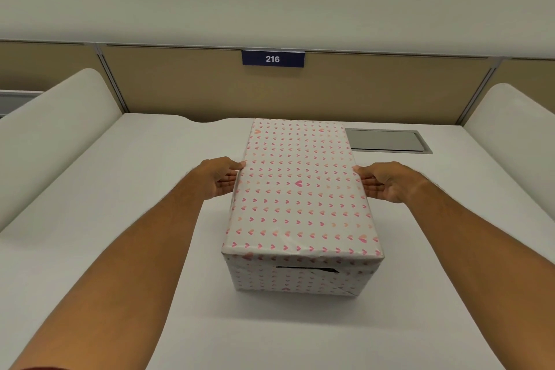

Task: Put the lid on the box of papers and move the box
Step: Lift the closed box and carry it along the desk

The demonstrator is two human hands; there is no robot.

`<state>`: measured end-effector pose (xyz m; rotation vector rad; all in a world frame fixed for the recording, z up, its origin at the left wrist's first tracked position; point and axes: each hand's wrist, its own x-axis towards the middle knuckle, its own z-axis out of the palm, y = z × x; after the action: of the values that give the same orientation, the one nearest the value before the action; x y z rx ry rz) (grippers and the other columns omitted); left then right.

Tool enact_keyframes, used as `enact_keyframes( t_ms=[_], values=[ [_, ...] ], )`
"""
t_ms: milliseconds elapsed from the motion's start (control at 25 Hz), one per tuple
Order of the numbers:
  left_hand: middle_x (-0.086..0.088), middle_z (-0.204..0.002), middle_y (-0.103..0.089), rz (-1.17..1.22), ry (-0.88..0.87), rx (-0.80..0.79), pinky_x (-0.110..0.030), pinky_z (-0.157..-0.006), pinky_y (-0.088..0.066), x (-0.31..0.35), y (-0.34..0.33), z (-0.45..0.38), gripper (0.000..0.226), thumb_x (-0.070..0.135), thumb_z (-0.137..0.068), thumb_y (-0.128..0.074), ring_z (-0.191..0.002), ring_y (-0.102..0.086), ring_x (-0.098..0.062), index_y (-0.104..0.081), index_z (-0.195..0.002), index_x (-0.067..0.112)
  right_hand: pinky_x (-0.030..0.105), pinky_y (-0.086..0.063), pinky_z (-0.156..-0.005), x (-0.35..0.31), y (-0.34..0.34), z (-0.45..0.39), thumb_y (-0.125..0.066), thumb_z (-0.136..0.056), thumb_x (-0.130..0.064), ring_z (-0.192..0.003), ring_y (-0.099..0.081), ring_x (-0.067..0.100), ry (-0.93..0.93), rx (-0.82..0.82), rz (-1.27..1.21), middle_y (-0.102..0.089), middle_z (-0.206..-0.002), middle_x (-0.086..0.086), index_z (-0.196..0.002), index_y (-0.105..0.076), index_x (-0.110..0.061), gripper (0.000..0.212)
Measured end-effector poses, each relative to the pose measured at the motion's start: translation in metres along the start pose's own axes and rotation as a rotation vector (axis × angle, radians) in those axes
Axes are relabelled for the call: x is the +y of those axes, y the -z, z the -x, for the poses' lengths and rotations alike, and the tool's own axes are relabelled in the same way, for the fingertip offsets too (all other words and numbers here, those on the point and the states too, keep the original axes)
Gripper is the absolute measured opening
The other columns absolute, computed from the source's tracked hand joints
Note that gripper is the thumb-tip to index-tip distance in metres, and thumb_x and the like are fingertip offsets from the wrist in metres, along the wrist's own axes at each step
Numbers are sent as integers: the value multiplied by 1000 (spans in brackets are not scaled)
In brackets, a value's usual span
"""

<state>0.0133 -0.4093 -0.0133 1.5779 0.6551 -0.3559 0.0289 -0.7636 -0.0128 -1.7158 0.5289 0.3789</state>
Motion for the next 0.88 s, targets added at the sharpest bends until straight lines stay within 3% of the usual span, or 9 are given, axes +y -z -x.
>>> enact_keyframes(
  t_ms=[120,360,520,680,880],
  values=[
    [-13,-102,-72,-12,18,4,-37,-74,-59,-1,0,-3,37,23,-82,-75,-88,-71,-25,-62,-111,3,33,-59,-45,-1,0,-1,-77,-81,-18,-60,-74,23,-11,-4,3,-76,-70,12,-94,-65,-2,24],
    [-14,-98,-72,-68,-2,42,-38,-69,-60,-1,-2,-5,36,25,-81,-76,-84,-72,-26,-63,-106,3,34,-57,-42,-3,-2,6,-77,-81,-16,-56,-73,24,14,11,25,-73,-79,16,-92,-63,-2,22],
    [-14,-97,-71,-164,-68,93,-38,-68,-61,3,1,3,36,21,-76,-81,-83,-73,-28,-62,-100,2,38,-61,-52,-9,-2,16,-79,-78,-15,-62,-75,26,32,2,105,-74,-86,17,-93,-62,-2,26],
    [-17,-92,-74,-212,-11,-42,-35,-53,-61,7,12,18,34,4,-71,-82,-70,-77,-28,-64,-99,-3,43,-62,-69,-11,10,30,-82,-73,-9,-80,-74,32,-18,-60,187,-74,-94,22,-98,-64,3,33],
    [-20,-97,-74,-251,25,-130,-39,-53,-62,5,20,30,32,-3,-70,-81,-69,-76,-32,-68,-99,-4,40,-63,-70,-13,17,47,-81,-74,-6,-82,-75,31,-73,-183,299,-76,-92,22,-102,-67,6,34]
  ],
)
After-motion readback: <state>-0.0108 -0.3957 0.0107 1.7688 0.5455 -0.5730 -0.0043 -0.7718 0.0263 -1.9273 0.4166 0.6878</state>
